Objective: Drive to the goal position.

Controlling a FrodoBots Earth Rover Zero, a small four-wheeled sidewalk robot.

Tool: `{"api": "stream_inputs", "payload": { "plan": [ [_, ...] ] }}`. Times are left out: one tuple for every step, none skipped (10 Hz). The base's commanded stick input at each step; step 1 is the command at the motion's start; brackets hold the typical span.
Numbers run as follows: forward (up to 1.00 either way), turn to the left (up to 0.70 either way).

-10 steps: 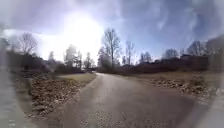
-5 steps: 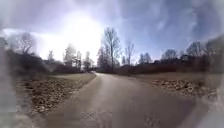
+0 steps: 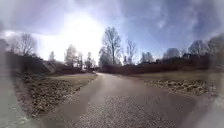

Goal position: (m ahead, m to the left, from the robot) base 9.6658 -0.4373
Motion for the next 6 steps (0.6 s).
{"api": "stream_inputs", "payload": {
  "plan": [
    [0.85, 0.07],
    [0.85, 0.07],
    [0.85, 0.07],
    [0.85, 0.07],
    [0.85, 0.07],
    [0.85, 0.07]
  ]
}}
